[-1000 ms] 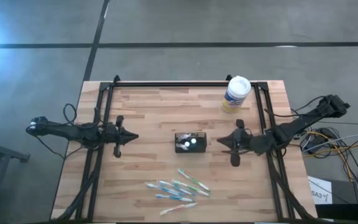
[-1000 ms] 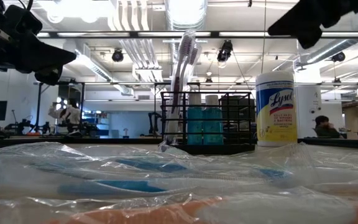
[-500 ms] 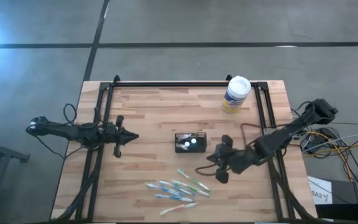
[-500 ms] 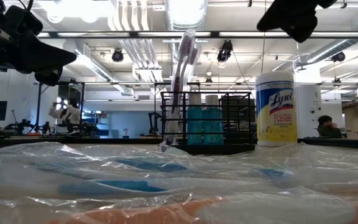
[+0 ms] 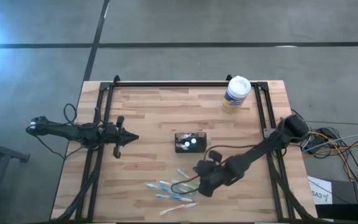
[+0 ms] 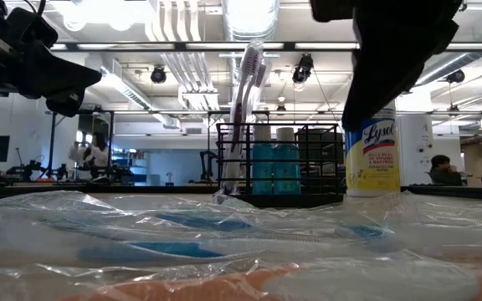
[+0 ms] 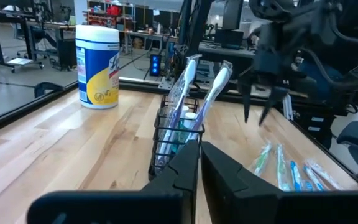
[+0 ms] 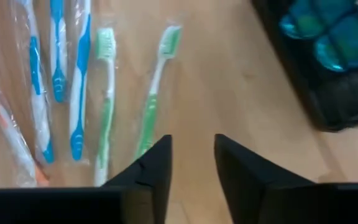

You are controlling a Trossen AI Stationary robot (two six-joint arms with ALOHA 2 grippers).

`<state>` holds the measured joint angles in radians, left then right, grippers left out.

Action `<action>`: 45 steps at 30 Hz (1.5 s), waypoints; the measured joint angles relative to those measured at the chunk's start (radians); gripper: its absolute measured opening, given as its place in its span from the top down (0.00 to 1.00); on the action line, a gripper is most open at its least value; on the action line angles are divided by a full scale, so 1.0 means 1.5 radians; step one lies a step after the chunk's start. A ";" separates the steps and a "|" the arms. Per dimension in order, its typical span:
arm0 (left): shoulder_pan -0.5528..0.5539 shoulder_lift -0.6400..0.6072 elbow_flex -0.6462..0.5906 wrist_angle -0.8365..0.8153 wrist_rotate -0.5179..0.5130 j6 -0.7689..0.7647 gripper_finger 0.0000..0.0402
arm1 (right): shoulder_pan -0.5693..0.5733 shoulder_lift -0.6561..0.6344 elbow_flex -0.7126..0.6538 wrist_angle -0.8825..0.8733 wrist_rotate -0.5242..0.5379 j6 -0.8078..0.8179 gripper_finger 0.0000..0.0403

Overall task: Pick & Place toothbrushing station
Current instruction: Put the top green toothbrush into the mesh organizer

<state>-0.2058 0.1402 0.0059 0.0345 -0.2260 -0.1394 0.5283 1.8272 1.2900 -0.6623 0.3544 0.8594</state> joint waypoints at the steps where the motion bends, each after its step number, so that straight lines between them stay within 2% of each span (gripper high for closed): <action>1: 0.000 0.000 0.000 0.000 0.000 0.000 0.95 | 0.002 0.016 0.013 -0.002 -0.001 0.000 0.67; 7: 0.000 0.000 0.000 -0.001 0.003 -0.004 0.97 | 0.005 0.083 0.053 -0.003 -0.018 -0.004 0.52; 12: 0.000 0.001 0.000 -0.001 0.011 -0.016 0.97 | 0.006 0.125 0.050 -0.015 -0.040 -0.003 0.47; 19: 0.000 0.004 0.000 0.000 0.012 -0.006 0.96 | 0.006 0.136 0.046 -0.008 -0.053 0.006 0.48; 27: 0.000 0.005 0.000 0.000 0.019 -0.021 0.98 | 0.006 0.107 0.043 -0.006 -0.043 0.006 0.48; 32: 0.000 0.005 0.000 0.000 0.018 -0.015 0.96 | 0.008 0.101 0.042 0.041 -0.046 0.006 0.47; 45: 0.000 0.012 0.000 0.000 0.018 -0.007 0.96 | 0.002 0.135 0.020 0.053 -0.078 0.003 0.49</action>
<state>-0.2054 0.1580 0.0059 0.0349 -0.1989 -0.1493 0.5320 2.0304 1.3207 -0.5822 0.2371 0.8637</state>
